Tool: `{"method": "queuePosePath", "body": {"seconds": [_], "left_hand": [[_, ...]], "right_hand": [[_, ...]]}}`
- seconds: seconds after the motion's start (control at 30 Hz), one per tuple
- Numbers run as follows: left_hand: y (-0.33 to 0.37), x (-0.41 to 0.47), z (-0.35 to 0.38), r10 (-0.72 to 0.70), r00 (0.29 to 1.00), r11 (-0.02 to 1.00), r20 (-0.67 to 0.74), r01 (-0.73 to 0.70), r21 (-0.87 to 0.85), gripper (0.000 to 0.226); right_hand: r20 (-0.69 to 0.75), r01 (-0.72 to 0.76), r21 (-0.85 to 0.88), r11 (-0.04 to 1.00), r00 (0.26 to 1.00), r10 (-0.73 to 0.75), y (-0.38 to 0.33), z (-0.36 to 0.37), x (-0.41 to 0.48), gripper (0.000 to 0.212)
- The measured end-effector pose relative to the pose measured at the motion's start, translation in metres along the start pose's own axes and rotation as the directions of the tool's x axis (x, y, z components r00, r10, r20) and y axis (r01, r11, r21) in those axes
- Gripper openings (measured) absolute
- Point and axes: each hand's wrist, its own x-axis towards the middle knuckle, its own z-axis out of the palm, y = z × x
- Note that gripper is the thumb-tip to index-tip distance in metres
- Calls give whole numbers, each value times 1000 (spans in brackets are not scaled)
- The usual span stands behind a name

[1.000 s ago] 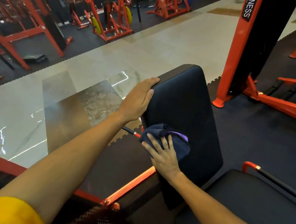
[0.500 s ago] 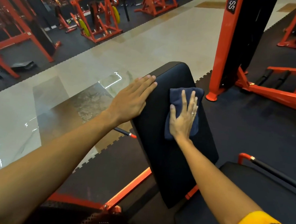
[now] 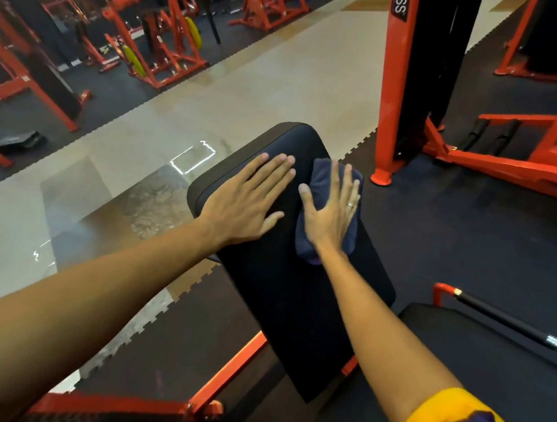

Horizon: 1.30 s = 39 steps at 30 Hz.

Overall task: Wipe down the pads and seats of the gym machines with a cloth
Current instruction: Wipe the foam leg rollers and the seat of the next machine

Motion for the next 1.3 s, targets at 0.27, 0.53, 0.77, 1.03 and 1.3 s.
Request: {"method": "queuePosePath", "body": {"seconds": [0.27,0.53,0.77,1.03,1.3], "left_hand": [[7,1,1,-36,999,999,16,36,-5,78],[8,3,2,-43,999,999,23,43,-3,79],[7,6,2,-54,998,998,20,54,9,76],[6,5,6,-36,999,999,-22,37,33,73],[11,-10,1,20,1000,998,5,-20,60,63]], "right_hand": [[-46,-385,160,909,917,396,7,-13,27,50],[61,-189,161,969,982,181,-16,-27,47,48],[163,-516,163,841,855,493,36,-34,62,58],[-147,-190,158,969,966,213,-16,2,-3,58],[44,-756,184,628,645,763,55,-6,-20,76]]}}
